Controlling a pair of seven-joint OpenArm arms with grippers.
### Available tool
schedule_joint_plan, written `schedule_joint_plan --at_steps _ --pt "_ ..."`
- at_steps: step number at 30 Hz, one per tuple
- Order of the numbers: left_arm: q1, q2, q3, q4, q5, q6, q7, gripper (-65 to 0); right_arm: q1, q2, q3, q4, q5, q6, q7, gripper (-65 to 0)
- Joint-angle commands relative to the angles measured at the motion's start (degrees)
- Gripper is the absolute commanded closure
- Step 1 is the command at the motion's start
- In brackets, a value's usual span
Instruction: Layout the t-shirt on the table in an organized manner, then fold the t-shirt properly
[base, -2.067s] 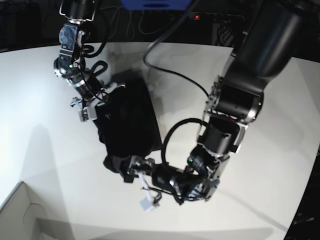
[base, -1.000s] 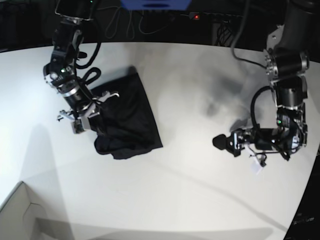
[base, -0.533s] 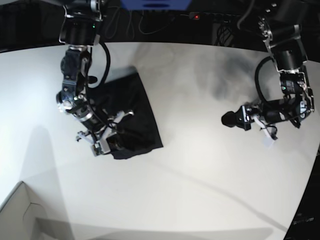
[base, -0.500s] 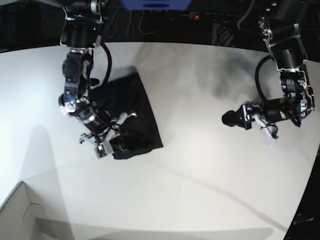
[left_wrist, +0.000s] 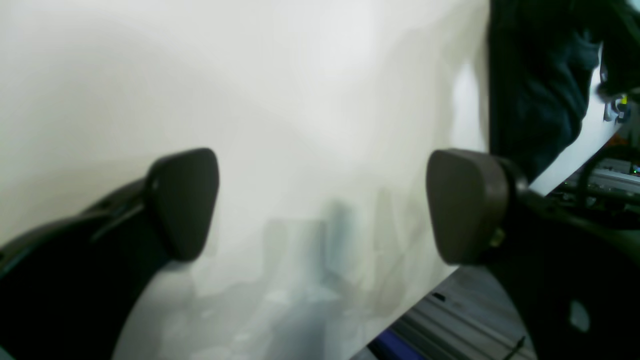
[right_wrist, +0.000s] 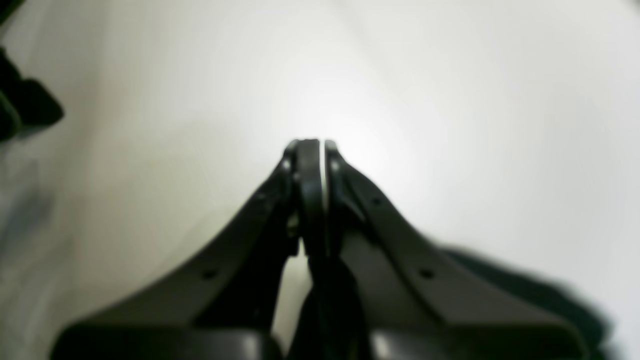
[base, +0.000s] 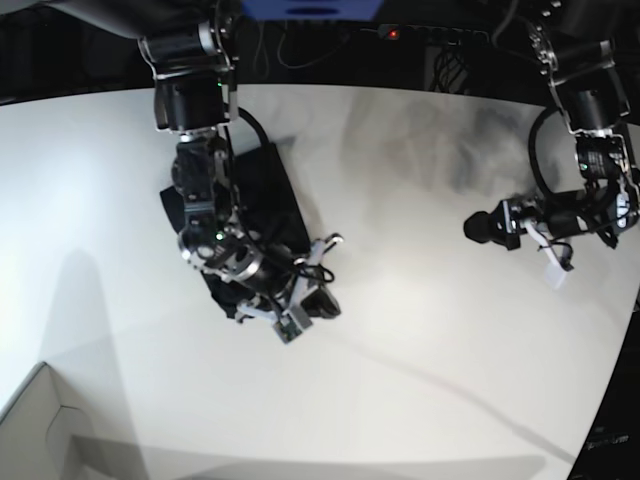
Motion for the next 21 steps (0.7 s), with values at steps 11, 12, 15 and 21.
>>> schedule_joint_plan --at_steps 11,12,15,21 --pt "-1.14 -1.4 -0.14 0.62 0.25 0.11 0.5 -65.0 0.34 4.7 3.51 6.91 1.21 0.28 1.94 0.0" --pt "-1.14 -1.4 -0.14 0.62 0.25 0.11 0.5 -65.0 0.34 4.96 5.8 6.82 1.21 0.28 1.94 0.0" --pt "-1.14 -1.58 -0.14 0.62 0.25 0.11 0.5 -65.0 0.17 6.99 10.46 6.56 1.3 0.28 1.94 0.0" --pt "-1.14 -1.58 -0.14 0.71 0.25 0.11 0.5 -65.0 -3.79 8.48 11.34 8.32 1.39 0.28 1.94 0.0"
